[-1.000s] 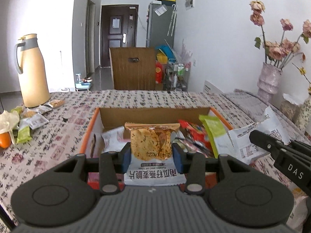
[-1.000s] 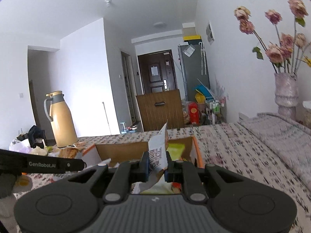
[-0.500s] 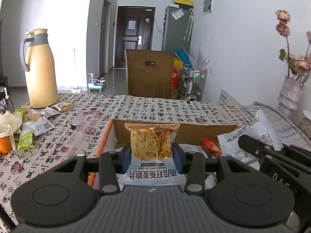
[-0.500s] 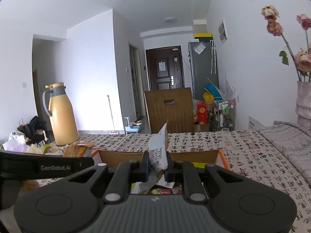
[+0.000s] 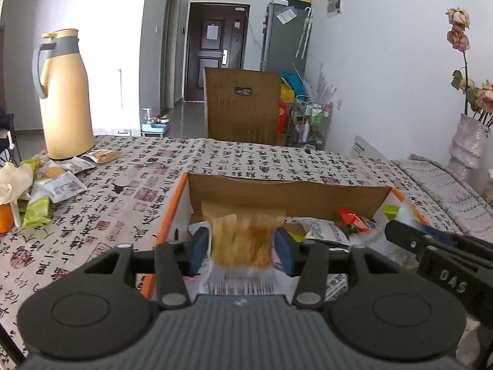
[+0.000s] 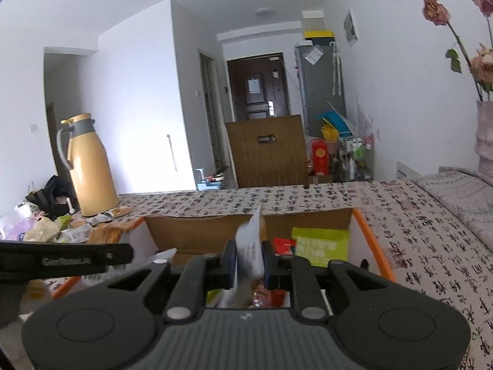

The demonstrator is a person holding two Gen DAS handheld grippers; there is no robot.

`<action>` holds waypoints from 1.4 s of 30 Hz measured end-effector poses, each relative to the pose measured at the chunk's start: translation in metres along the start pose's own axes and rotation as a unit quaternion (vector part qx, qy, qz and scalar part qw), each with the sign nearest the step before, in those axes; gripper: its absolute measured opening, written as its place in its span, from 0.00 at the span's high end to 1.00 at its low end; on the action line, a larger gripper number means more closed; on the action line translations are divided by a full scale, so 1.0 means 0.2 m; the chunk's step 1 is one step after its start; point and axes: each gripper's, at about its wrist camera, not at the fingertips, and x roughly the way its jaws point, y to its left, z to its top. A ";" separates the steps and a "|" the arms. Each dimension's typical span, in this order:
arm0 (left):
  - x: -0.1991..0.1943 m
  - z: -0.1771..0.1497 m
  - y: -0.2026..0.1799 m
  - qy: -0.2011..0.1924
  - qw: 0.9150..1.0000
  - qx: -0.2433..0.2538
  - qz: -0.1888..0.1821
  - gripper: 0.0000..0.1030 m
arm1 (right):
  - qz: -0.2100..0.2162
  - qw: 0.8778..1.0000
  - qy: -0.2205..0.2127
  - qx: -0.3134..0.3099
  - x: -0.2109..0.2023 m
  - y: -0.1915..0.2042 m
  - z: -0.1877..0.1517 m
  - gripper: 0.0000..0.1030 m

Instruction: Organize snacks

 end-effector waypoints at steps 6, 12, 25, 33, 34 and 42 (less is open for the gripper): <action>-0.05 0.01 0.02 -0.033 0.999 -0.017 0.037 0.00 | -0.029 0.999 -0.030 0.027 -0.06 -0.06 0.01 0.03; -0.07 0.02 0.03 -0.035 0.999 -0.020 0.034 0.00 | -0.034 0.998 -0.031 0.037 -0.06 -0.10 0.01 0.00; -0.26 0.04 0.00 -0.060 0.998 -0.015 0.016 0.00 | -0.036 0.998 -0.047 0.016 -0.22 -0.04 0.06 0.00; -0.42 -0.07 -0.01 -0.056 0.998 0.003 0.000 0.00 | -0.033 0.998 -0.045 0.013 -0.40 -0.03 0.00 0.00; -0.44 -0.08 -0.01 -0.053 0.999 0.006 -0.001 0.00 | -0.033 0.998 -0.043 0.013 -0.42 -0.02 -0.01 0.00; -0.57 -0.24 0.01 -0.031 0.999 0.018 -0.015 0.00 | -0.039 0.999 -0.023 0.011 -0.62 -0.02 -0.15 0.00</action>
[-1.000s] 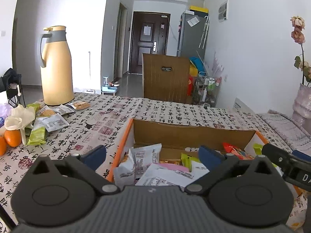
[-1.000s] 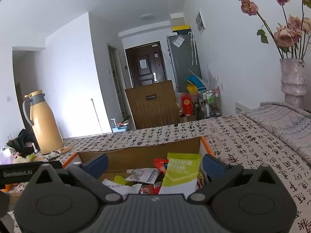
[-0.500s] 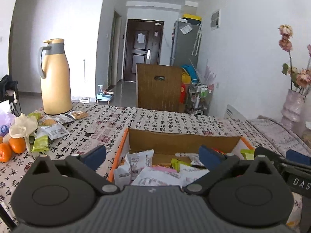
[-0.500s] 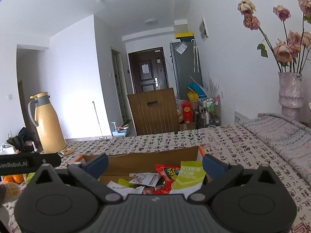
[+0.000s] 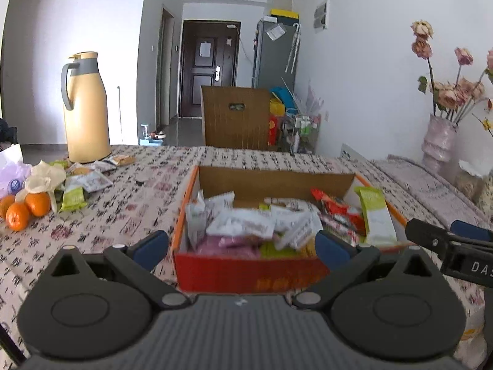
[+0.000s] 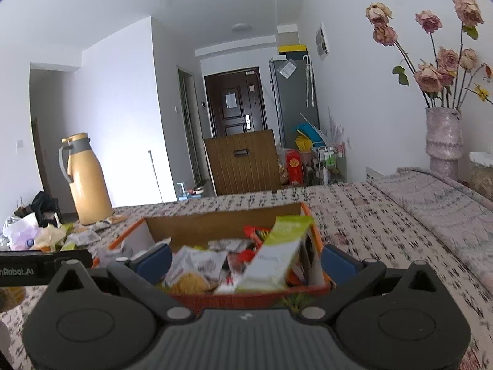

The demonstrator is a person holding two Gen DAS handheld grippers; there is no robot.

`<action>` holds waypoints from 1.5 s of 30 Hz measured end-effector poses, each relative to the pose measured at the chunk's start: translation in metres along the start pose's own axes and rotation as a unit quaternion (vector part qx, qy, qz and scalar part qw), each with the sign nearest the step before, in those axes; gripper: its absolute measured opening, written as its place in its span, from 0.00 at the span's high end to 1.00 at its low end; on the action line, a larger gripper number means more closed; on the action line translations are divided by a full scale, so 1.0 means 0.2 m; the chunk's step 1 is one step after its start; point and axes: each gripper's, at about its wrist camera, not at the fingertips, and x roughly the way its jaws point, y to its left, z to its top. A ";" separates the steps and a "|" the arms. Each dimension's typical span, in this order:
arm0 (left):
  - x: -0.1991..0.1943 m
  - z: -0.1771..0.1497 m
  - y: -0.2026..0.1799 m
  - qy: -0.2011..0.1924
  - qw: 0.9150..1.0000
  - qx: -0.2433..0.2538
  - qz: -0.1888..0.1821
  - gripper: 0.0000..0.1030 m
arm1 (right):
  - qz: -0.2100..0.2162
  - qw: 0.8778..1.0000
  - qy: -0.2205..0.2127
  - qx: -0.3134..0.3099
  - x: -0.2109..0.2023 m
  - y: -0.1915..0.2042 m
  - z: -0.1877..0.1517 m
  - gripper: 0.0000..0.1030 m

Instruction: Organize snacks

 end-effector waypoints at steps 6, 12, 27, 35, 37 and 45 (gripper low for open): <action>-0.07 -0.11 0.00 0.017 1.000 0.013 -0.011 0.00 | 0.001 1.000 0.019 -0.002 -0.12 0.00 -0.11 0.00; -0.11 -0.24 0.00 0.048 0.998 0.020 -0.023 0.00 | 0.002 0.999 0.050 -0.008 -0.18 0.02 -0.21 0.00; -0.16 -0.40 0.03 0.088 0.995 0.026 -0.030 0.00 | -0.006 0.995 0.101 0.002 -0.23 -0.03 -0.37 0.00; -0.16 -0.41 0.03 0.088 0.995 0.029 -0.032 0.00 | -0.009 0.994 0.105 0.005 -0.23 -0.04 -0.38 0.00; -0.16 -0.41 0.03 0.089 0.995 0.029 -0.032 0.00 | -0.009 0.994 0.105 0.005 -0.23 -0.04 -0.38 0.00; -0.16 -0.41 0.03 0.090 0.995 0.028 -0.032 0.00 | -0.009 0.994 0.106 0.004 -0.23 -0.05 -0.38 0.00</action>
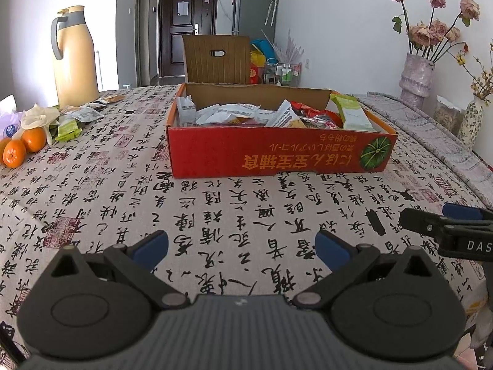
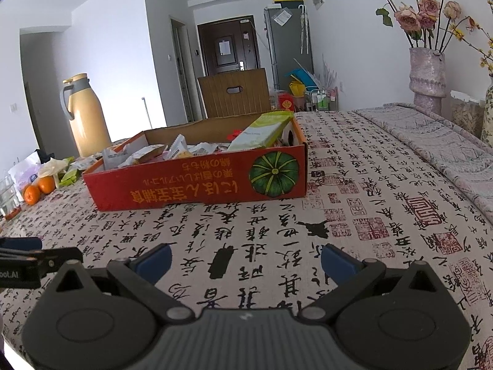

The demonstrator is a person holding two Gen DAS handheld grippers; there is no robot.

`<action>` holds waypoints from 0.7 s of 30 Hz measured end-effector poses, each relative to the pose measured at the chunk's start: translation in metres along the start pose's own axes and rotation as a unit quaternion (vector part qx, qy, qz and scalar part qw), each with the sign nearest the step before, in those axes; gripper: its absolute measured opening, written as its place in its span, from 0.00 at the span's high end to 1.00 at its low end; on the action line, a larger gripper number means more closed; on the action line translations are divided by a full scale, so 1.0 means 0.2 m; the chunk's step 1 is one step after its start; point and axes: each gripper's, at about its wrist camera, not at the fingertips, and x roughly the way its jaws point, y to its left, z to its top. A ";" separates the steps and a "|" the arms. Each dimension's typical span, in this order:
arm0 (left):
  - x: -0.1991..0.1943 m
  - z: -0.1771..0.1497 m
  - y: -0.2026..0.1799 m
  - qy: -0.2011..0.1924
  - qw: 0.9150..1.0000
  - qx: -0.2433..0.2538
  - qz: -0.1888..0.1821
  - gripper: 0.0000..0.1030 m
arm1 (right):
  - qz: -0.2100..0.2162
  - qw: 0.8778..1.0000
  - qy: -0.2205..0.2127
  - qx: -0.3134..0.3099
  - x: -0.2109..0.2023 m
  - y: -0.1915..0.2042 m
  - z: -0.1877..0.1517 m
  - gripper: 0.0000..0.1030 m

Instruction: Organize snacks

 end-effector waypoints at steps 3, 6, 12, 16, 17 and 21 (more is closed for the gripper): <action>0.00 0.00 0.00 0.000 1.000 0.000 -0.001 0.00 | 0.000 1.000 0.000 0.000 0.00 0.00 0.00 0.00; 0.00 0.00 0.00 0.000 1.000 0.001 -0.001 0.00 | 0.000 1.000 0.000 0.000 0.00 0.00 0.00 0.00; 0.00 -0.01 0.00 0.000 1.000 0.001 -0.002 0.00 | 0.000 1.000 0.000 0.000 0.00 0.00 0.00 0.00; 0.00 -0.01 -0.01 0.000 1.000 0.001 -0.002 0.00 | 0.000 1.000 0.000 0.000 0.00 0.00 0.00 0.00; 0.00 -0.01 -0.01 0.000 1.000 0.000 -0.002 0.00 | 0.000 1.000 0.000 0.000 0.00 0.00 0.00 0.00; -0.01 -0.01 -0.01 0.000 1.000 0.001 -0.002 0.00 | 0.000 1.000 0.000 0.000 0.00 0.00 0.00 0.00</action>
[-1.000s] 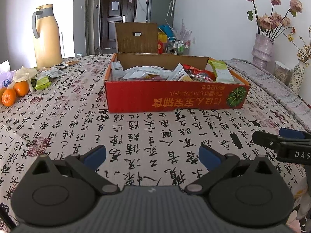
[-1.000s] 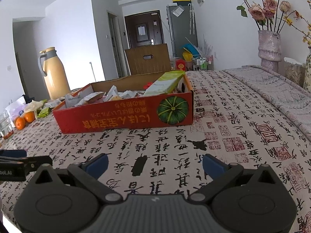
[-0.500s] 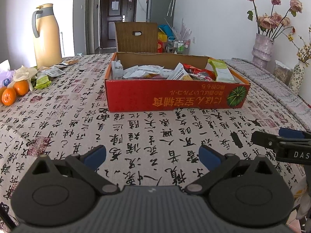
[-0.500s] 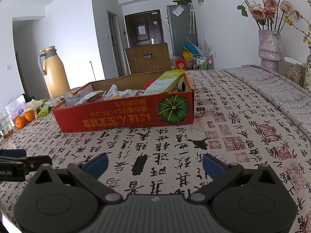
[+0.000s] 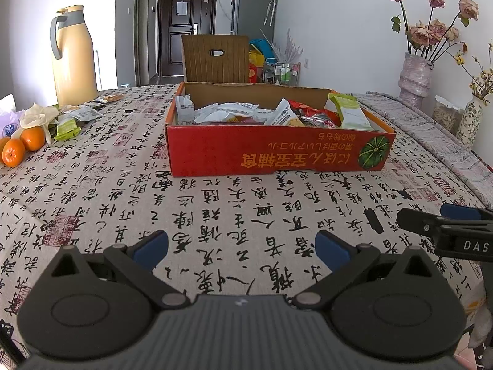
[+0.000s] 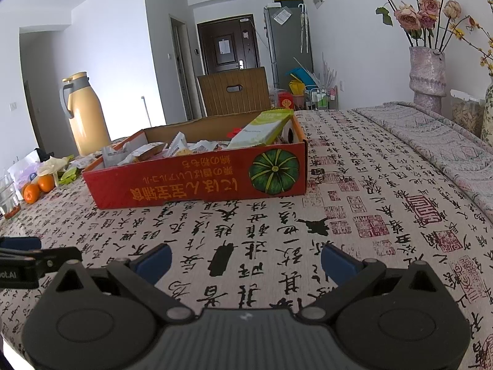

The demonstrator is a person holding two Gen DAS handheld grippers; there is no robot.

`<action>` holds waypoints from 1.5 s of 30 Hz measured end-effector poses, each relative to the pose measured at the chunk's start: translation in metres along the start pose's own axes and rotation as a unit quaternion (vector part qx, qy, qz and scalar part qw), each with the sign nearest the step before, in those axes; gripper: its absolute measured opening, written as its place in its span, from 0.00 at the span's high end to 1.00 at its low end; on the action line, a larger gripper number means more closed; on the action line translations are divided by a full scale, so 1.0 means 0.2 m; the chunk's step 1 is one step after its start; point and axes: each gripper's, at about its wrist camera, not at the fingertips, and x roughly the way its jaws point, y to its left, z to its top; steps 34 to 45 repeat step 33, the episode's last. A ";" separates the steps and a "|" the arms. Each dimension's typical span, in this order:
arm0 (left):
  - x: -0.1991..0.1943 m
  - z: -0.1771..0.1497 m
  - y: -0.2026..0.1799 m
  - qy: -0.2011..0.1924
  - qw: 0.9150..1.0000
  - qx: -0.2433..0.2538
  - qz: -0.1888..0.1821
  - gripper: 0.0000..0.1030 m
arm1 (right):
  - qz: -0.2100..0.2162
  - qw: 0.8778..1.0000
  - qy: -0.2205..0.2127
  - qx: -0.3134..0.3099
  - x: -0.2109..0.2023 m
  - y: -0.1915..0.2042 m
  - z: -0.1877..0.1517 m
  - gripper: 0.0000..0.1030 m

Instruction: Organize snacks

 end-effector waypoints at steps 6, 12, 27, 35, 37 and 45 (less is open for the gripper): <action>0.00 0.00 0.00 0.000 1.000 0.000 0.000 0.00 | 0.000 1.000 0.000 0.000 0.00 0.00 0.00 0.00; 0.00 0.00 0.00 0.000 1.000 0.000 0.000 0.00 | 0.000 1.000 0.000 0.000 0.00 0.00 0.00 0.00; -0.01 -0.01 -0.01 -0.002 1.000 0.002 -0.002 0.00 | 0.000 1.000 0.001 0.000 0.00 0.00 0.00 0.00; -0.03 0.00 -0.02 -0.007 1.000 0.006 -0.006 0.00 | 0.000 1.000 0.002 0.000 0.00 0.00 0.00 0.00; -0.03 0.00 -0.02 -0.007 1.000 0.006 -0.006 0.00 | 0.000 1.000 0.002 0.000 0.00 0.00 0.00 0.00; -0.03 0.00 -0.02 -0.007 1.000 0.006 -0.006 0.00 | 0.000 1.000 0.002 0.000 0.00 0.00 0.00 0.00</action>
